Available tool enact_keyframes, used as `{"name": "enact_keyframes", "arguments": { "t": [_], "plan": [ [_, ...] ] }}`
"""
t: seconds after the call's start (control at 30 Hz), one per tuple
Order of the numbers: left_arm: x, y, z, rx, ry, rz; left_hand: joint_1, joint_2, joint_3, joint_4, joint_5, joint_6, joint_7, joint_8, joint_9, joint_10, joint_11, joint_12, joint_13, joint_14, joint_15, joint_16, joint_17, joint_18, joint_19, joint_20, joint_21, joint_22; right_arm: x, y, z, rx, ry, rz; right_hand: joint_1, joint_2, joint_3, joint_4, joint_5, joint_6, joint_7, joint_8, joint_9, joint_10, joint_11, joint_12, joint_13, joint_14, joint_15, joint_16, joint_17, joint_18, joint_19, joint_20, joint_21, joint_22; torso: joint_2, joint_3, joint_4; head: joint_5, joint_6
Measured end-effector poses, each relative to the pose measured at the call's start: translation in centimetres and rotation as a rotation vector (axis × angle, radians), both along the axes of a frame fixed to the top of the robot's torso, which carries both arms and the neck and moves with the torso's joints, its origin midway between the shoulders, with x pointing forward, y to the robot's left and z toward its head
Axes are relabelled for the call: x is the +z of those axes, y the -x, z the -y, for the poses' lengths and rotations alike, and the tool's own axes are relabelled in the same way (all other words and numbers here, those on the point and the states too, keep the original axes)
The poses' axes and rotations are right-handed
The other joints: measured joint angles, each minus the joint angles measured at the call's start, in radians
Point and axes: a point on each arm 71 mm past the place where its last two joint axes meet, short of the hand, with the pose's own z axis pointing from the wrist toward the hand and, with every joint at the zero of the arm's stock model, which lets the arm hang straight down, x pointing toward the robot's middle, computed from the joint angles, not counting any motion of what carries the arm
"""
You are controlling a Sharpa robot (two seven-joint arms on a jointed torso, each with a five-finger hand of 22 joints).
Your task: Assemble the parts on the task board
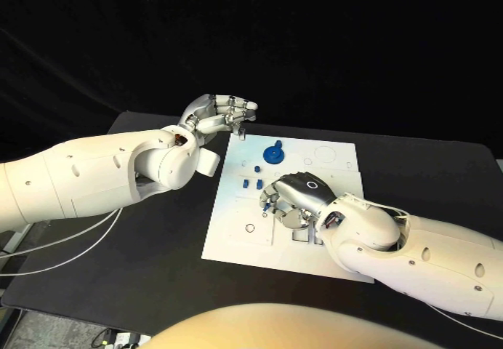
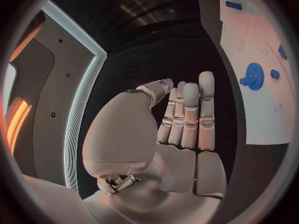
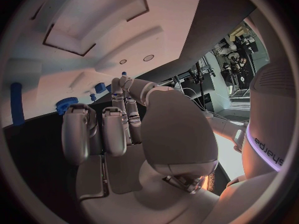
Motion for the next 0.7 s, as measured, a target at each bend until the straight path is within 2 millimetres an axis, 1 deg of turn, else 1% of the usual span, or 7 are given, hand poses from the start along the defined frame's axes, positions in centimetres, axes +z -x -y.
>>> {"name": "enact_keyframes", "arguments": {
  "t": [0.53,0.6,0.7],
  "plan": [
    [0.0,0.0,0.01,-0.002,0.001,-0.001,0.0,0.0,0.0,0.0,0.0,0.0,0.0,0.0,0.0,0.0,0.0,0.0,0.0,0.0,0.0,0.0,0.0,0.0,0.0,0.0,0.0,0.0,-0.47,-0.01,0.01,0.002,0.012,-0.01,0.0,0.0,0.0,0.0,0.0,0.0,0.0,-0.002,0.001,0.005,-0.002,-0.004,0.001,0.0,0.0,0.0,0.0,0.0,0.0,0.0,0.0,0.0,0.0,0.0006,0.0006,0.003,-0.005],
    [0.0,0.0,0.01,-0.002,0.001,-0.001,0.0,0.0,0.0,0.0,0.0,0.0,0.0,0.0,0.0,-0.004,0.004,0.0,0.001,0.0,0.0,0.0,-0.001,0.0,0.0,0.0,0.0,0.0,-0.54,-0.04,0.01,0.001,0.014,-0.011,0.0,0.0,0.0,0.0,0.0,0.0,0.0,-0.002,0.001,0.005,-0.002,-0.004,0.001,0.0,0.0,0.0,0.0,0.0,0.0,0.0,0.0,0.0,0.0,0.0006,0.0005,0.003,-0.005],
    [0.0,0.0,0.02,-0.003,0.001,-0.001,0.0,0.0,0.0,0.0,0.0,0.0,0.0,0.0,0.0,-0.004,0.004,0.0,0.002,0.0,0.0,0.0,-0.001,0.0,0.0,0.0,0.0,0.0,-0.65,-0.06,0.02,0.0,0.016,-0.012,-0.002,0.002,0.0,0.0,-0.002,0.0,0.0,-0.002,0.001,0.005,-0.002,-0.005,0.0,0.0,0.0,0.0,0.0,0.0,0.0,0.0,0.0,0.0,0.0,0.0006,0.0005,0.003,-0.006]
  ]
}}
